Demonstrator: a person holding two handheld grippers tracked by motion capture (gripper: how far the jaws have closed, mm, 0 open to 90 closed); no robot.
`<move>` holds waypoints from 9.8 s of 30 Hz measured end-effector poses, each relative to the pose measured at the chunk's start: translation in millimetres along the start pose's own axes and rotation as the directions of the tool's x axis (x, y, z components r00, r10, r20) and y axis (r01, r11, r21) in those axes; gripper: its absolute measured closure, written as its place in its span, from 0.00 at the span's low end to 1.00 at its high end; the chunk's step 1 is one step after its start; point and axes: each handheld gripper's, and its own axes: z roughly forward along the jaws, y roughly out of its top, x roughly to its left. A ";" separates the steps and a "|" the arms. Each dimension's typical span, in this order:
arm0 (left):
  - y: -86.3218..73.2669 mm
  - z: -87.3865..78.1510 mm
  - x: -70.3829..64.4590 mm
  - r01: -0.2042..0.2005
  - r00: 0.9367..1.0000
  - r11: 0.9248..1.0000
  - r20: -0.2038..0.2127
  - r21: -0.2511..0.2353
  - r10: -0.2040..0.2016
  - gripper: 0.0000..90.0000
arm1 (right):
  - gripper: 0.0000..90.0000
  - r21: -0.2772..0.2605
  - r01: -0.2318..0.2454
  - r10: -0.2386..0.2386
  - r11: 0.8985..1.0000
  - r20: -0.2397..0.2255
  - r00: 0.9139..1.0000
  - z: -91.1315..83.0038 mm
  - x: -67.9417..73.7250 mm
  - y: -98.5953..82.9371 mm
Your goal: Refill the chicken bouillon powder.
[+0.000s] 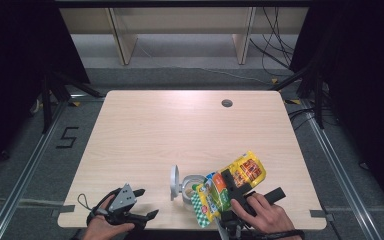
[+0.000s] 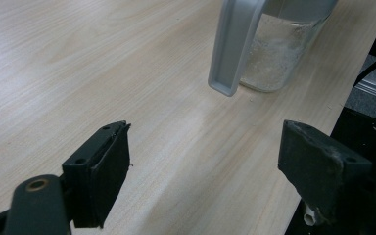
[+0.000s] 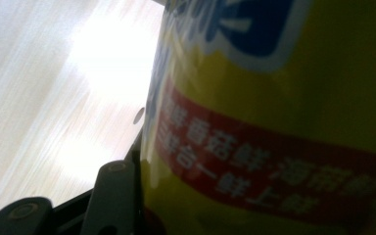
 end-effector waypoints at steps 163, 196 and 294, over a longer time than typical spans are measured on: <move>-0.1 1.1 -1.1 0.013 1.000 1.000 0.005 -0.009 -0.013 0.21 | 0.62 -0.063 0.141 -0.144 0.988 -0.037 0.989 4.9 -16.5 -15.9; -0.1 0.8 -1.0 0.013 1.000 1.000 0.006 -0.008 -0.013 0.21 | 0.63 -0.089 0.226 -0.229 0.970 -0.027 0.973 9.1 -22.7 -16.2; -0.3 1.1 -1.1 0.012 1.000 1.000 0.007 -0.007 -0.012 0.21 | 0.65 -0.063 0.126 -0.128 0.990 -0.034 0.991 3.6 -20.0 -25.3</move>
